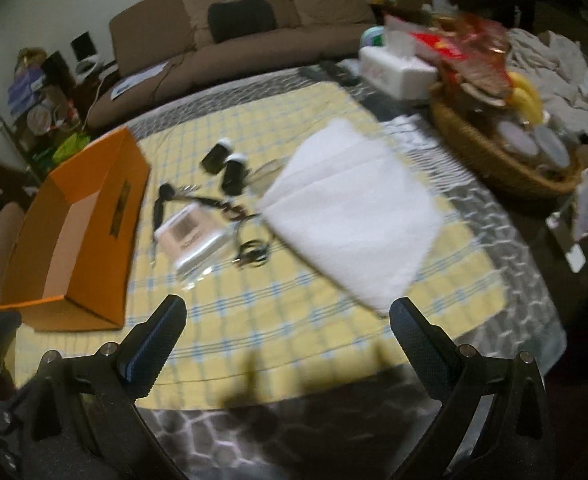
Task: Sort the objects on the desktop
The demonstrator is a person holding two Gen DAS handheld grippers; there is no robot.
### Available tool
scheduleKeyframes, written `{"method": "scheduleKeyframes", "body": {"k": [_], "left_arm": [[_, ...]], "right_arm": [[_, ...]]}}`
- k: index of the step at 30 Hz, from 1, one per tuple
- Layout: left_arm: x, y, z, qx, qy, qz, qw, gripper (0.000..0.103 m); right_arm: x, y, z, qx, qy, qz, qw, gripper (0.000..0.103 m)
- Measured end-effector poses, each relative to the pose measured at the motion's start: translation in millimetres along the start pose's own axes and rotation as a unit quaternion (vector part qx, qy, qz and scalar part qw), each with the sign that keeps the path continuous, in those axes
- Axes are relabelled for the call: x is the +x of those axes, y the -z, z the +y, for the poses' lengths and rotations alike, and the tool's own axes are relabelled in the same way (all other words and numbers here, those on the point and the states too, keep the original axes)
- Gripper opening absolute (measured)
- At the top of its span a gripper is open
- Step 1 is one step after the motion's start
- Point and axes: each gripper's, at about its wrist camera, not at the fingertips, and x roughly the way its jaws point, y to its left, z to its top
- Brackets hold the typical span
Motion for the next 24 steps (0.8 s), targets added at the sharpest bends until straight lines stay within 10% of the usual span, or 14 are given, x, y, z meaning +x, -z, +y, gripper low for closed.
{"method": "scheduleKeyframes", "body": {"k": [24], "left_arm": [[127.2,-65.5,-49.7,0.051,0.004,0.062,0.9968,0.103]], "right_arm": [[33.1,-3.0,-108.2,0.096,-0.015,0.019,0.995,0.101]]}}
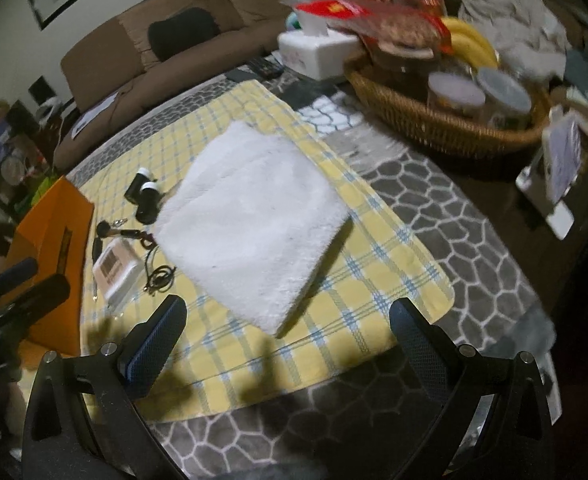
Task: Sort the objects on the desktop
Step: 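Move both tools toward the white towel on the table, then grasp the white towel edge with the left tool while the right tool grasps it too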
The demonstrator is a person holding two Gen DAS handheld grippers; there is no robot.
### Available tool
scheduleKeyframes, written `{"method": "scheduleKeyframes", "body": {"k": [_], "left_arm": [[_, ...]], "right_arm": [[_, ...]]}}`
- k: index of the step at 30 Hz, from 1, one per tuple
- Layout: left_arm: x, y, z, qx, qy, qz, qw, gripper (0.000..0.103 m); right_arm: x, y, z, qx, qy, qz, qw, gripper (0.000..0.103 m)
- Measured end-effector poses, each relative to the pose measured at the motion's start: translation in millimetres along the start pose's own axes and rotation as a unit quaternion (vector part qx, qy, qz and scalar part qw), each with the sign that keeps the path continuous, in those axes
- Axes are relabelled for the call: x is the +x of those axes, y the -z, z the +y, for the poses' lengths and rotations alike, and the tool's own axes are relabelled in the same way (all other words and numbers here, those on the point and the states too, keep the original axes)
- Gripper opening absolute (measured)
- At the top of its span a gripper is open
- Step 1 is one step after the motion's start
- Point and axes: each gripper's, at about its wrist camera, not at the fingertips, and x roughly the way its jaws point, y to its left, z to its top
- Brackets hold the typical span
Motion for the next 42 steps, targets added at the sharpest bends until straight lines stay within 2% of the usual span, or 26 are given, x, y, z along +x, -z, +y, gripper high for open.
{"method": "scheduleKeyframes", "body": {"k": [5,9,11,13,15,18,20,22,24,28,32,35,36,37,39,42], "left_arm": [[40.0,-15.4,-1.1,-0.013,0.025,0.027,0.9992,0.103],[65.6,-22.5,-10.3,0.002,0.032,0.044,0.9985,0.103],[73.3,-23.0,-16.7,0.018,0.030,0.045,0.9984,0.103],[77.8,-24.4,-20.4,0.028,0.022,0.044,0.9984,0.103],[82.3,-23.0,-22.0,0.032,0.024,0.045,0.9982,0.101],[85.9,-21.5,-21.9,0.036,0.036,0.049,0.9975,0.089],[88.1,-20.9,-23.9,0.044,0.037,0.052,0.9970,0.073],[90.9,-19.6,-26.9,0.050,0.041,0.059,0.9962,0.065],[89.8,-18.8,-30.0,0.053,0.055,0.061,0.9953,0.049],[83.7,-18.7,-40.5,0.058,0.066,0.064,0.9941,0.039],[73.3,-27.3,-47.5,0.048,0.090,0.062,0.9929,0.021],[65.1,-36.3,-45.1,0.030,0.068,0.052,0.9959,0.022],[63.6,-38.7,-38.9,0.012,0.068,0.052,0.9963,0.026],[64.0,-39.5,-31.5,-0.009,0.083,0.056,0.9949,0.031],[66.1,-37.5,-17.2,-0.039,0.098,0.064,0.9924,0.053],[72.6,-30.5,-0.7,-0.070,0.096,0.073,0.9902,0.066]], "right_arm": [[22.7,-2.0,-18.9,0.047,-0.045,0.028,0.997,0.100],[36.9,0.1,-29.1,0.078,-0.079,0.043,0.993,0.095],[44.9,1.4,-33.7,0.097,-0.102,0.054,0.988,0.088],[51.7,2.6,-37.8,0.115,-0.117,0.065,0.984,0.068],[58.7,3.5,-41.0,0.129,-0.126,0.075,0.981,0.060],[61.9,4.6,-40.6,0.131,-0.142,0.074,0.978,0.059],[60.3,5.7,-36.4,0.123,-0.149,0.068,0.979,0.056],[60.0,5.8,-30.6,0.113,-0.159,0.067,0.979,0.048],[60.2,5.1,-23.5,0.105,-0.171,0.068,0.977,0.040],[52.6,1.4,-14.8,0.093,-0.189,0.052,0.976,0.030],[34.6,-7.3,-10.7,0.089,-0.232,0.027,0.968,0.022],[26.3,-13.1,-9.8,0.086,-0.222,0.020,0.971,0.019],[27.1,-14.2,-11.2,0.087,-0.212,0.025,0.973,0.019],[28.9,-14.8,-13.0,0.091,-0.208,0.029,0.974,0.019],[33.5,-11.4,-17.5,0.096,-0.204,0.035,0.974,0.019],[39.0,-3.9,-22.2,0.098,-0.202,0.043,0.973,0.019]]}}
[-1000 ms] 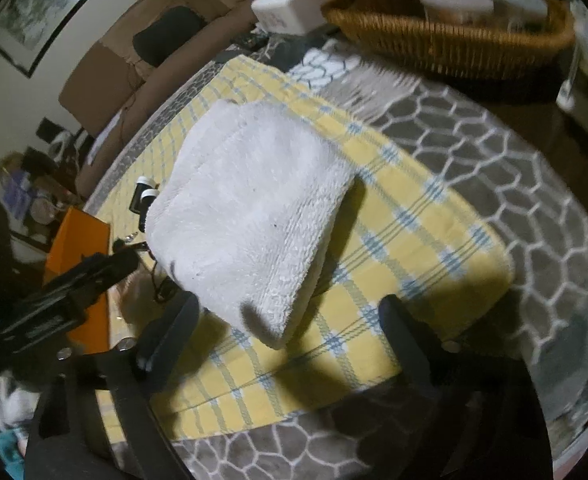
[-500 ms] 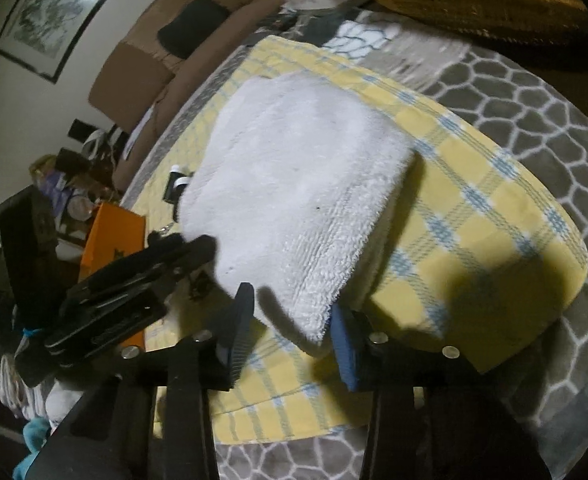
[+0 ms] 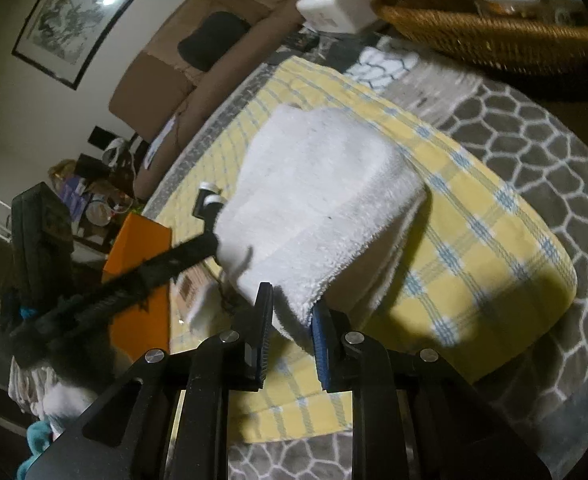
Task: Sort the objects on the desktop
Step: 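Grasp the white towel edge with the left tool while the right tool grasps it too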
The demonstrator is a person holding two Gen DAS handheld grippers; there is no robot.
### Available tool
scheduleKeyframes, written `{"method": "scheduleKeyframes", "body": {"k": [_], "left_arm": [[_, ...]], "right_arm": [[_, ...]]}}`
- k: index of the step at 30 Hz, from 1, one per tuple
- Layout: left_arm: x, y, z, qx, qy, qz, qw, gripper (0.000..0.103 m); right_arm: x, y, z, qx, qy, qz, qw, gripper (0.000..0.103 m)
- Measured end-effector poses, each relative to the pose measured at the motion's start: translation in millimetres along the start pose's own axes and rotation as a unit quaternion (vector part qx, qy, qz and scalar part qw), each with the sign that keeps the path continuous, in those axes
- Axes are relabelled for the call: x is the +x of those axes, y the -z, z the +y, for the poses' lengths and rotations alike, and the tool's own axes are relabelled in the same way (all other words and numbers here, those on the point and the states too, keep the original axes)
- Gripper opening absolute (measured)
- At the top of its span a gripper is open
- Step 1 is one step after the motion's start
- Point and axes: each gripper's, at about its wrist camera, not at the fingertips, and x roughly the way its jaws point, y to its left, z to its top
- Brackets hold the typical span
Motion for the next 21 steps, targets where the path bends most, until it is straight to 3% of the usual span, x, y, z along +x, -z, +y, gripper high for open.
{"method": "scheduleKeyframes", "body": {"k": [6,15,18,21], "left_arm": [[24.0,1.2,30.5,-0.089,0.046,0.038,0.9942,0.071],[51.5,-8.4,12.7,-0.092,0.055,0.062,0.9923,0.072],[57.1,-9.0,8.5,-0.095,0.057,0.064,0.9917,0.080],[60.7,-7.2,7.1,-0.102,0.058,0.065,0.9909,0.078]], "right_arm": [[8.1,3.8,-7.9,0.011,-0.003,0.009,1.000,0.019],[20.7,8.3,-17.5,0.009,0.005,0.021,1.000,0.020],[22.6,10.0,-20.1,0.011,0.006,0.022,1.000,0.026],[24.5,10.5,-19.3,0.005,0.011,0.022,1.000,0.037]]}}
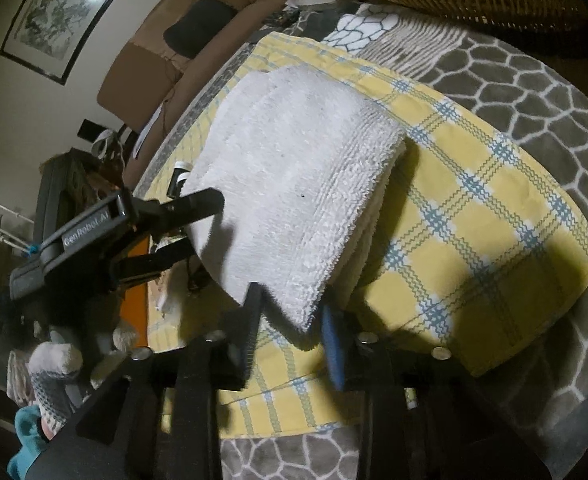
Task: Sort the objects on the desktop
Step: 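Grasp the white towel edge with the left tool while the right tool grasps it too, then lift the white towel with both tools and carry it toward the cardboard box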
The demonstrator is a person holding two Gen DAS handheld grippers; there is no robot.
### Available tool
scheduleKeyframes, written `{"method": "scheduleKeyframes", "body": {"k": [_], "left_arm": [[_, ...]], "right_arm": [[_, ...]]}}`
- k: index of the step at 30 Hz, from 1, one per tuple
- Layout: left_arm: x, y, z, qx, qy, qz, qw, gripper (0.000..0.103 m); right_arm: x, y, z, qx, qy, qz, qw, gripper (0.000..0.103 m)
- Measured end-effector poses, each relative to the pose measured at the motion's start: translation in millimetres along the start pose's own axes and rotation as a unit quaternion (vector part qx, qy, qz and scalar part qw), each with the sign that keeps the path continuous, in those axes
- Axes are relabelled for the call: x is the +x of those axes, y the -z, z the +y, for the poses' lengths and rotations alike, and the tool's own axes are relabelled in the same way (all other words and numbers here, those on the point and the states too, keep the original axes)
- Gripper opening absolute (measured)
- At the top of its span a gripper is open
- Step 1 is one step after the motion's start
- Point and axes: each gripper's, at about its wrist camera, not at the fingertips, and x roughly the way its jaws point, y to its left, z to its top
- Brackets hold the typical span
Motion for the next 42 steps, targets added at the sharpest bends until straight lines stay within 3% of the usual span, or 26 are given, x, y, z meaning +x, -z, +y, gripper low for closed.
{"method": "scheduleKeyframes", "body": {"k": [1,3,4,6,9,17,24,32,42], "left_arm": [[-0.9,0.6,1.0,-0.004,-0.002,-0.004,1.0000,0.077],[-3.4,1.3,3.5,-0.013,0.002,-0.010,0.9999,0.052],[-5.6,1.5,5.1,-0.020,0.003,-0.014,0.9997,0.046],[-11.5,1.0,7.6,-0.030,0.013,-0.023,0.9992,0.025],[-26.1,1.6,-1.8,-0.024,0.024,-0.043,0.9985,0.020],[-67.8,1.3,-48.9,0.013,0.069,-0.063,0.9955,0.018],[-133.6,-9.7,-104.6,0.053,0.107,-0.095,0.9882,0.018],[-228.9,-15.9,-130.6,0.073,0.130,-0.146,0.9781,0.018],[-361.5,-2.9,-107.7,0.076,0.127,-0.221,0.9639,0.018]], "right_arm": [[0.6,0.3,0.0,-0.002,0.001,0.000,1.000,0.039],[1.2,0.8,1.0,-0.005,0.001,-0.001,1.000,0.042],[1.3,1.0,1.5,-0.006,0.000,-0.002,1.000,0.044],[1.1,1.1,2.0,-0.007,-0.002,-0.004,1.000,0.048],[-2.1,1.5,2.4,-0.006,0.000,-0.012,1.000,0.058],[-17.3,-1.5,0.4,0.020,-0.019,-0.028,0.999,0.062],[-68.3,-13.2,30.4,0.005,-0.054,-0.082,0.995,0.062],[-143.7,-31.7,92.1,-0.034,-0.105,-0.137,0.984,0.064],[-184.1,-31.7,211.9,-0.129,-0.157,-0.132,0.970,0.060]]}}
